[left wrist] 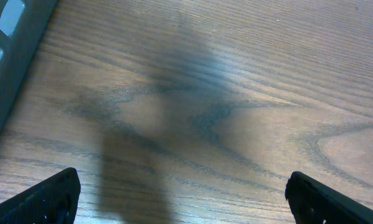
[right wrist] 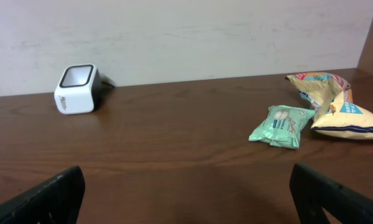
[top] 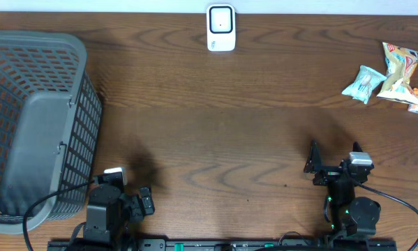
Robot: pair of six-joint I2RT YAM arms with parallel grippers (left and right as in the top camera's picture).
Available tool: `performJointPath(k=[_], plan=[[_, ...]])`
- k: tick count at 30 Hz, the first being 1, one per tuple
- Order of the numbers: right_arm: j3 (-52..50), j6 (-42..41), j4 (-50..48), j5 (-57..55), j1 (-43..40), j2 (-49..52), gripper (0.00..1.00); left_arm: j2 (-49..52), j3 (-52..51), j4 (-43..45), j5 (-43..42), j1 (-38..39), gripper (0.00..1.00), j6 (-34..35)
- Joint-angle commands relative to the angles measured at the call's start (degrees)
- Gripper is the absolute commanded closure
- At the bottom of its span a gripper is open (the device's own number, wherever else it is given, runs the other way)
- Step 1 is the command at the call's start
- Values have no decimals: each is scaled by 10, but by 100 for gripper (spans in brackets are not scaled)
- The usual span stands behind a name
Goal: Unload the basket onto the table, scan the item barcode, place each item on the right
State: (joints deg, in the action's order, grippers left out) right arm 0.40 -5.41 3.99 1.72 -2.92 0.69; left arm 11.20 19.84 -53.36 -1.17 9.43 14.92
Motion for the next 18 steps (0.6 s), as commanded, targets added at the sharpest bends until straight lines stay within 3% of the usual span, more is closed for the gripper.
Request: performJointPath(k=[1,4,12,18], plan=[[-1,-3,2,-1,-4,-3,1,-1,3,-1,3,-3,2,-7],[-1,-3,2,-1,-4,-3,1,-4,3,28,3,0,2,-7],[-1,-3,2,-1,-4,-3,1,-36,-1,277,19,-17,2,-19],[-1,-3,2,-1,-4,-3,1,-78,-46,393,18,-40,2,-158]])
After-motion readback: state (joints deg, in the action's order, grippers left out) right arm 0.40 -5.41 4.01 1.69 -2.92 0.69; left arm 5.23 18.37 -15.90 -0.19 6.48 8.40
